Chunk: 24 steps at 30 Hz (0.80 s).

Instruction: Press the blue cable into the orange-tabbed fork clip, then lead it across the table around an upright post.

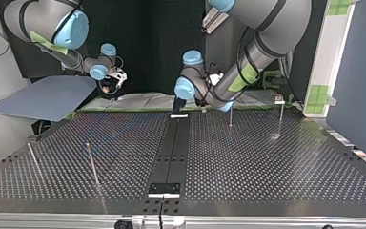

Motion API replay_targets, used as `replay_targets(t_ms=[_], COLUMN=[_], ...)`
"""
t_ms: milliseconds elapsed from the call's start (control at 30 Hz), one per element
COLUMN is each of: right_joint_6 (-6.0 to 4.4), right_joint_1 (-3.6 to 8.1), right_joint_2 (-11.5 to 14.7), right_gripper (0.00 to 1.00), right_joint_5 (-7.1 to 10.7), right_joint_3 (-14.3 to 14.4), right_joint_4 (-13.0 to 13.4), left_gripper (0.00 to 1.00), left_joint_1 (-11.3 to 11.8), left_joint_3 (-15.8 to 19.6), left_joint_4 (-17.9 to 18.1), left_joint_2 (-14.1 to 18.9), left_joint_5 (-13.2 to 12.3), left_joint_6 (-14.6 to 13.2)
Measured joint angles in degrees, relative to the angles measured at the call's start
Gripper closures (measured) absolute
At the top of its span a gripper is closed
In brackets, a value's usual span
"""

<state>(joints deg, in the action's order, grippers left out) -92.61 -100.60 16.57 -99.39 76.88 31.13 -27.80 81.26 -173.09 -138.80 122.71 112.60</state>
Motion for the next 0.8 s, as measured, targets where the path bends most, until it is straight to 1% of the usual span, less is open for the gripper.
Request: replay_targets(t_ms=[133, 433, 667, 800], right_joint_6=[0.02, 0.04, 0.04, 0.04], right_joint_1=[0.00, -0.04, -0.15, -0.16], right_joint_2=[0.01, 0.01, 0.01, 0.01], right_gripper=[1.00, 1.00, 1.00, 1.00], right_joint_5=[-0.02, 0.01, -0.01, 0.01], right_joint_3=[-0.01, -0.05, -0.15, -0.17], right_joint_4=[0.00, 0.00, -0.03, -0.08], left_gripper=[0.00, 0.00, 0.00, 0.00], left_joint_1=[1.07, 2.47, 3.01, 3.70], left_joint_3=[1.93, 6.54, 9.97, 12.00], left_joint_4=[1.71, 6.31, 9.75, 11.77], left_joint_2=[-0.44, -0.56, -0.58, -0.61], left_joint_5=[0.08, -0.11, -1.36, -2.73], left_joint_6=[0.93, 0.61, -0.20, -0.41])
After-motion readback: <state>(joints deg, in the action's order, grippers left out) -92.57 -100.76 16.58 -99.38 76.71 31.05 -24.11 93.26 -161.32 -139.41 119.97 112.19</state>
